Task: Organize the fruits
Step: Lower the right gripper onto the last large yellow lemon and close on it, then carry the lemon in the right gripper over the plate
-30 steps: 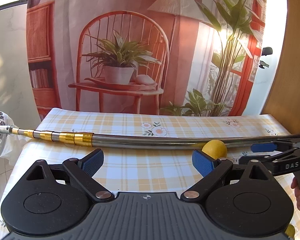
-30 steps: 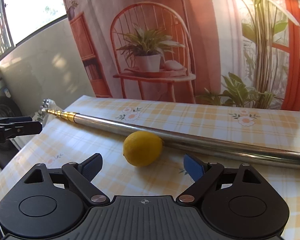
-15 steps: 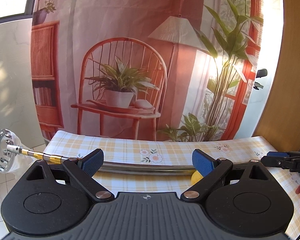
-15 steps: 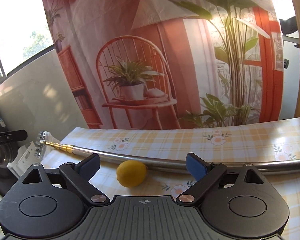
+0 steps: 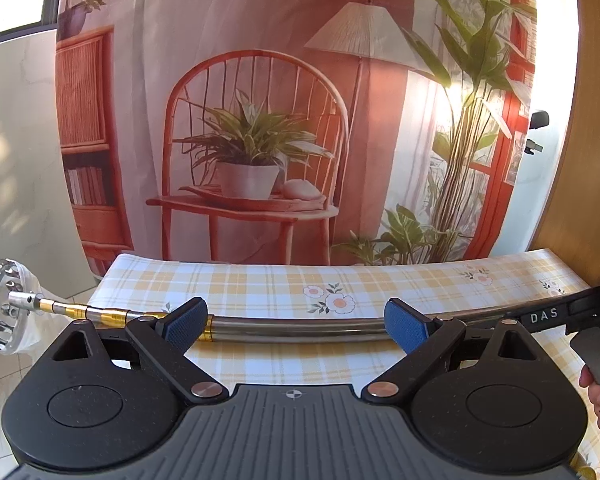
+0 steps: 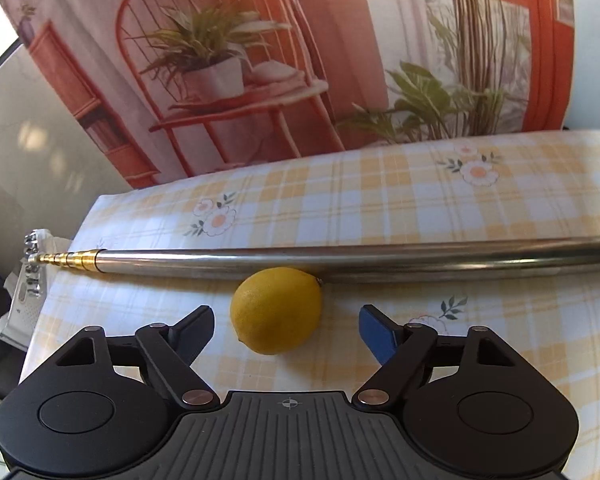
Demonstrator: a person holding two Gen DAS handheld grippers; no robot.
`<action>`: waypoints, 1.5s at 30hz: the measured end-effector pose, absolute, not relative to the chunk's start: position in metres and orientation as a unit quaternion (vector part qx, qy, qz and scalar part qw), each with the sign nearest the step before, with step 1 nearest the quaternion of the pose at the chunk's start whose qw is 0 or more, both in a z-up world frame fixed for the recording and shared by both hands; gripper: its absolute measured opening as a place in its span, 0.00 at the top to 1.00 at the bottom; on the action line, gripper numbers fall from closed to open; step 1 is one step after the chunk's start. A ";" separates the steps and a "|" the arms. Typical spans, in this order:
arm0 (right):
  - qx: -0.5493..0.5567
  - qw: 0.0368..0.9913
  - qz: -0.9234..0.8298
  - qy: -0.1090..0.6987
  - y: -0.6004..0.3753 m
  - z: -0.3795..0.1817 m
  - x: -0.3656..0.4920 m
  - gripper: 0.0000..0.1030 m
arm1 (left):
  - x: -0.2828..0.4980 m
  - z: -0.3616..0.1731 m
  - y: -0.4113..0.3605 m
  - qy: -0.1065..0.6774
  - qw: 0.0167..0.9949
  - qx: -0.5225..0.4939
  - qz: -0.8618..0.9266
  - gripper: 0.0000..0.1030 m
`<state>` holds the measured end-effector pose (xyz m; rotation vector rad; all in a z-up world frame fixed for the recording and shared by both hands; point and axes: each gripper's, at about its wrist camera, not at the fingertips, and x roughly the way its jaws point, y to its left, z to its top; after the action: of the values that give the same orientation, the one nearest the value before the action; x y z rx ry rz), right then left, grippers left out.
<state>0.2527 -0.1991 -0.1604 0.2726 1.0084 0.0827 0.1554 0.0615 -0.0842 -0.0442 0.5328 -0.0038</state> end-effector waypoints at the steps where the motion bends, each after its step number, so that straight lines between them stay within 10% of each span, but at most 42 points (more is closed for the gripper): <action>1: 0.140 0.861 0.034 0.488 -0.199 -0.164 0.256 0.29 | 0.156 -0.087 0.063 0.266 0.964 -0.025 -0.002 0.06; 45: 0.081 0.872 0.109 0.470 -0.186 -0.149 0.209 0.47 | 0.146 -0.107 0.047 0.321 0.945 -0.043 -0.048 0.13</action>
<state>0.2093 -0.1860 -0.1494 0.1693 0.9826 0.2288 0.1457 0.0468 -0.1074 -0.0884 0.6549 -0.0968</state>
